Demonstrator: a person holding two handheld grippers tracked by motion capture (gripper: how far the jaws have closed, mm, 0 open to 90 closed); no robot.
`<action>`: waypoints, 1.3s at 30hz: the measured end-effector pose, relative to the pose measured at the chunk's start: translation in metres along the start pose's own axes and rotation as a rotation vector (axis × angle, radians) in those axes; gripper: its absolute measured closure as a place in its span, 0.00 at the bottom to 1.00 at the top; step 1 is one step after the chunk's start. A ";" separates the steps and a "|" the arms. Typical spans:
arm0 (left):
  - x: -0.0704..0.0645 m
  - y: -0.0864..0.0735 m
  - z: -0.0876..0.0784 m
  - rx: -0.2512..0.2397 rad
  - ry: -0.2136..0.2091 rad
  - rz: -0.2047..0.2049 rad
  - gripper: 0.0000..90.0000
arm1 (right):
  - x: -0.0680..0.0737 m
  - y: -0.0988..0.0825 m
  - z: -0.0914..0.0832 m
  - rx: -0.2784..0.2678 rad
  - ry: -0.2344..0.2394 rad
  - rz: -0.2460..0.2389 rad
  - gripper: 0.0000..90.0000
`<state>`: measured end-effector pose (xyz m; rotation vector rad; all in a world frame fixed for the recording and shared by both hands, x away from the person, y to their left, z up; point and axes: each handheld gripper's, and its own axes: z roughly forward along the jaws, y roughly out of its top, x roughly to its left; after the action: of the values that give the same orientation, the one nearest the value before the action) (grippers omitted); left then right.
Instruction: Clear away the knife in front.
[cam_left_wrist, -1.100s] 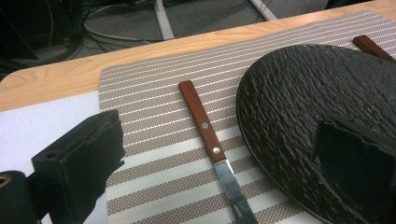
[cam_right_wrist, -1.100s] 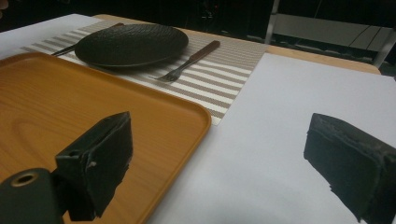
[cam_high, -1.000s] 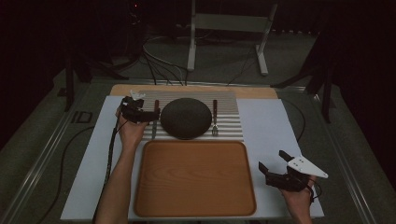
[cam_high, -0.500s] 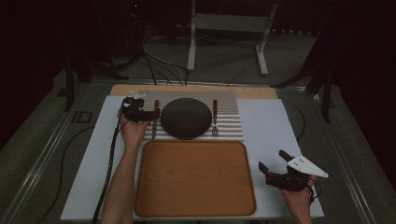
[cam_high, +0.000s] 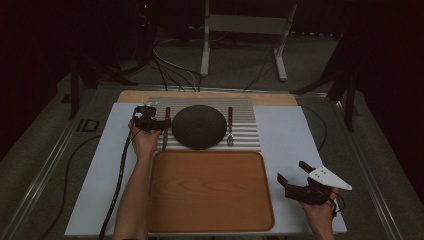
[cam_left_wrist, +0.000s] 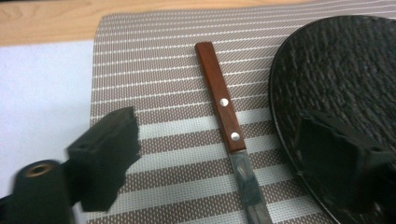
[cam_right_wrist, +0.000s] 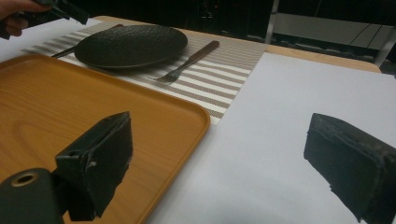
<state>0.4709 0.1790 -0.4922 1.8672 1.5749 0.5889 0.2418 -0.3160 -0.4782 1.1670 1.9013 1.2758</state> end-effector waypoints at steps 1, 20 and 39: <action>-0.001 0.000 0.001 0.004 0.003 -0.002 0.18 | 0.000 0.000 0.000 -0.001 0.000 0.001 0.09; -0.011 -0.005 0.026 0.086 -0.006 0.017 0.63 | -0.003 -0.001 0.000 0.000 -0.002 0.008 0.09; -0.014 -0.001 0.025 0.171 -0.003 0.036 0.87 | -0.005 -0.001 -0.001 -0.001 -0.005 0.017 0.09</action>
<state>0.4852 0.1610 -0.5098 2.0238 1.6375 0.4803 0.2432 -0.3208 -0.4785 1.1871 1.8907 1.2815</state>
